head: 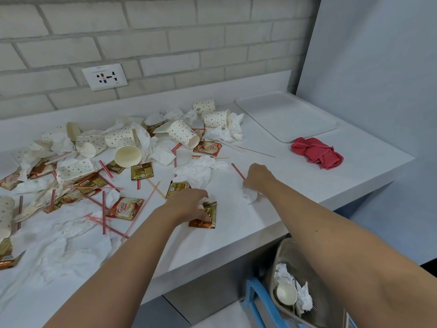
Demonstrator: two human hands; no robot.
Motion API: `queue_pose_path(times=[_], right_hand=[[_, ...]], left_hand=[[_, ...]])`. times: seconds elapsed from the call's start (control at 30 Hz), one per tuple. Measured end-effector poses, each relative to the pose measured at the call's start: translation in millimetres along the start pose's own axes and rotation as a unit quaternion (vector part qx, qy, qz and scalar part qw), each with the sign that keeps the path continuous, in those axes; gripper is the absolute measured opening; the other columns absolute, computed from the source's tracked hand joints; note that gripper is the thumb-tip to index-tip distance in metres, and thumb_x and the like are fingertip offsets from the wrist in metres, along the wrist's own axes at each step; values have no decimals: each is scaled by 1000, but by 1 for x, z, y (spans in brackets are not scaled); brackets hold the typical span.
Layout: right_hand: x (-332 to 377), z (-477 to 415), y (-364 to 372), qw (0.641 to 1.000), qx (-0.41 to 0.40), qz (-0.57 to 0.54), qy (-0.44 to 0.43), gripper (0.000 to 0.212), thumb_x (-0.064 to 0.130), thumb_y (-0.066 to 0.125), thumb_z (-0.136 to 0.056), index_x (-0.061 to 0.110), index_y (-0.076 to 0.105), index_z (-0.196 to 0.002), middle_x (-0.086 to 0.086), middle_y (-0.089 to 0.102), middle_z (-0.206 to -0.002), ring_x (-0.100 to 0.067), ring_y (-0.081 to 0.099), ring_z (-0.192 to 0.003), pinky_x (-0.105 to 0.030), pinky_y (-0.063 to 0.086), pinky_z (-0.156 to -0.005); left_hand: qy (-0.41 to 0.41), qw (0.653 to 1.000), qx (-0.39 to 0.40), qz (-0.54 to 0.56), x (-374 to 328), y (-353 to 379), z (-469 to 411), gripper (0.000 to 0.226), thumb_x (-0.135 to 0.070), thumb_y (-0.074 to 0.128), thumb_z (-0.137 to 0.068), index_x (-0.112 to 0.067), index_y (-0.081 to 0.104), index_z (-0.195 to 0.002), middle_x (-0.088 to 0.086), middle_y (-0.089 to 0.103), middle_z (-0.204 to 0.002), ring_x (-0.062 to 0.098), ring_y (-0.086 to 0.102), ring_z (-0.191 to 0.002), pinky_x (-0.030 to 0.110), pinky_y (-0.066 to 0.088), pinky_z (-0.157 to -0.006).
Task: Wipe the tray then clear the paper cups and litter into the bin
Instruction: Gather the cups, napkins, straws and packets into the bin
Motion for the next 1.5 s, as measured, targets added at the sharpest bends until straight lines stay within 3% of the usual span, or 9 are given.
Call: queue_pose_path(times=[0.27, 0.33, 0.43, 0.5, 0.6, 0.77, 0.9, 1.23, 1.5], right_hand=[[-11, 13, 8, 996, 13, 87, -17, 30, 9, 54, -88, 13, 37, -64, -1, 41, -72, -20, 48, -72, -26, 38, -63], [-14, 21, 8, 996, 22, 84, -23, 9, 6, 55, -88, 7, 49, -82, -6, 52, -91, -26, 54, -90, -29, 39, -72], [-31, 30, 3, 997, 21, 64, -29, 24, 4, 48, -90, 1, 47, -114, -13, 53, -107, -25, 53, -88, -26, 38, -65], [-46, 37, 0, 998, 24, 39, -42, 5, 5, 41, -92, 5, 46, -89, -6, 47, -88, -17, 44, -67, -23, 31, -52], [-75, 46, -7, 997, 18, -45, -56, 32, 12, 37, -96, 12, 33, -65, 1, 37, -69, -10, 34, -57, -20, 25, -50], [-142, 81, -36, 936, -174, -296, -70, 25, 11, 41, -96, 3, 48, -74, -8, 45, -69, -12, 38, -61, -14, 30, -50], [-206, 105, -9, 910, -234, -343, -7, 24, 14, 42, -98, -2, 59, -96, -9, 56, -93, -17, 50, -84, -13, 37, -65], [-281, 102, 85, 958, -153, -236, 47, 11, 11, 45, -95, 12, 55, -99, -3, 48, -102, -22, 50, -100, -33, 40, -93], [-299, 103, 100, 974, -85, -195, 81, 44, -2, 48, -86, 18, 50, -125, -4, 44, -128, -20, 37, -123, -34, 32, -108]], left_hand=[[3, 1000, 7, -11, -7, 3, -6, 60, -39, 67, -82, -17, 46, -134, 1, 44, -131, 21, 45, -121, 27, 36, -88], [12, 1000, 4, -9, -15, 5, -7, 58, -38, 64, -85, -17, 45, -135, 1, 44, -135, 21, 44, -122, 28, 37, -90], [30, 1000, -8, -3, -36, 9, -9, 50, -34, 61, -88, -15, 47, -133, 5, 48, -136, 22, 45, -123, 30, 38, -94], [38, 999, -23, 6, -53, 15, -10, 41, -34, 58, -90, -12, 51, -125, 7, 54, -129, 23, 51, -115, 30, 41, -87], [43, 996, -58, 51, -79, 24, -10, 35, -31, 53, -93, -12, 47, -121, 9, 58, -121, 23, 57, -105, 28, 42, -77], [146, 974, -122, 124, -145, 40, 6, 26, -25, 52, -93, -11, 46, -114, 8, 62, -107, 22, 58, -92, 26, 39, -67], [240, 958, -108, 110, -198, 77, 22, 17, -24, 51, -92, -12, 52, -105, 4, 61, -99, 18, 54, -87, 26, 34, -66], [245, 969, 36, 12, -205, 192, 9, 13, -15, 53, -87, -14, 50, -99, 6, 58, -102, 26, 59, -91, 37, 45, -74], [237, 970, 55, 6, -204, 223, 2, 13, -15, 53, -89, -16, 49, -101, 4, 60, -106, 24, 59, -94, 35, 47, -79]])
Point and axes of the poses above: each hand's wrist, its own z-axis away from the middle knuckle, its own y-axis out of the palm, x = y × z, the point moved 9 cm from there along -z, towards the middle knuckle
